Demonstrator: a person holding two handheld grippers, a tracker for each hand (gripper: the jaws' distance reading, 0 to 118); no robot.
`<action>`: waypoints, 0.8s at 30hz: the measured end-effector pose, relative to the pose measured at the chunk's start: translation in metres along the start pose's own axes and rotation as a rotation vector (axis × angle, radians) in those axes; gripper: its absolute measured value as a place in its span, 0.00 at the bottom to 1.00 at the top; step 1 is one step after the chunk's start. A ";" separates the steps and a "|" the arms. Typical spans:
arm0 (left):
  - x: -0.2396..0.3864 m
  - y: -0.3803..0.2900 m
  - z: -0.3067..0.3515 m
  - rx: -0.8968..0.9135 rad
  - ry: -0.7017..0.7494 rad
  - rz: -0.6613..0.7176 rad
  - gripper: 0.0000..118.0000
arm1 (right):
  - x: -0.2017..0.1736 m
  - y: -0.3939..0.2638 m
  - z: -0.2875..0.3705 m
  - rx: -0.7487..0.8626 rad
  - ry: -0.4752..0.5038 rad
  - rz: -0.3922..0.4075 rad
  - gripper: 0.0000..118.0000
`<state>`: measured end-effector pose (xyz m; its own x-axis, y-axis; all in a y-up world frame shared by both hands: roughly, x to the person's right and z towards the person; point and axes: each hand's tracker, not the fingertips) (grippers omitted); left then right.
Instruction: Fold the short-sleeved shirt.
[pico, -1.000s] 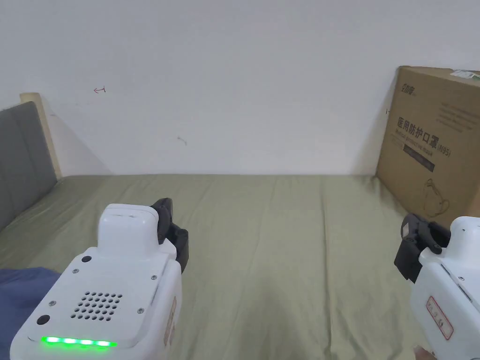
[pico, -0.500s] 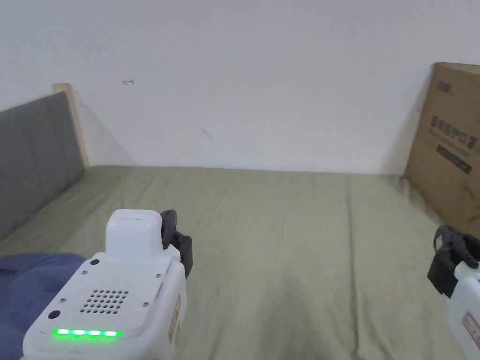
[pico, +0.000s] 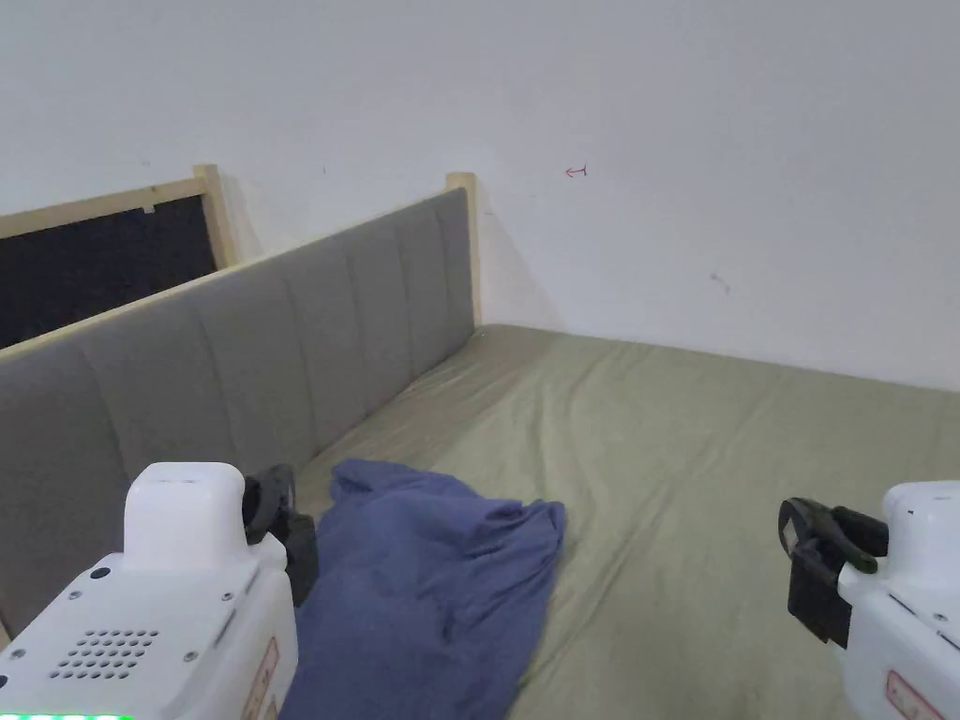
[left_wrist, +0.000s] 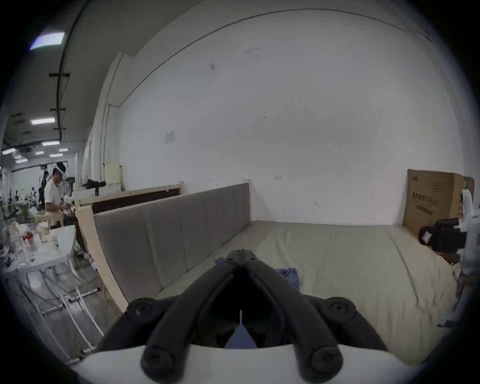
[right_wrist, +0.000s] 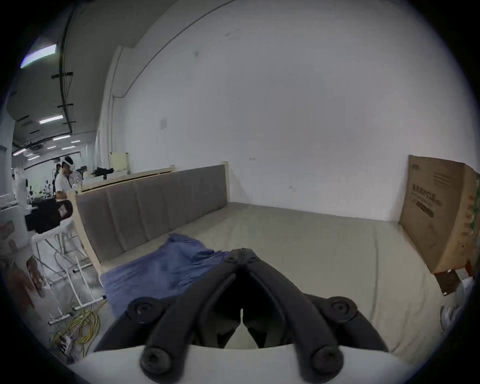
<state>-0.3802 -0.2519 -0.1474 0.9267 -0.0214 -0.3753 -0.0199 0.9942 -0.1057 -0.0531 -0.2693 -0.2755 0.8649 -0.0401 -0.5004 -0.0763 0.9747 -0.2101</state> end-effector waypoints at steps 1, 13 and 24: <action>0.000 0.001 -0.010 -0.030 -0.019 0.022 0.00 | 0.006 -0.001 0.001 -0.009 0.000 0.011 0.00; 0.004 -0.100 -0.274 -0.993 -0.377 0.136 0.46 | 0.079 -0.044 0.013 -0.231 -0.121 0.041 0.00; 0.059 -0.230 -0.329 -1.222 -0.264 -0.023 0.97 | 0.122 -0.089 0.011 -0.378 -0.188 -0.020 0.00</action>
<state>-0.4447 -0.5168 -0.4482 0.9755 0.1249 -0.1810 -0.2069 0.2426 -0.9478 0.0646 -0.3588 -0.3085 0.9406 0.0169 -0.3390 -0.2054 0.8235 -0.5288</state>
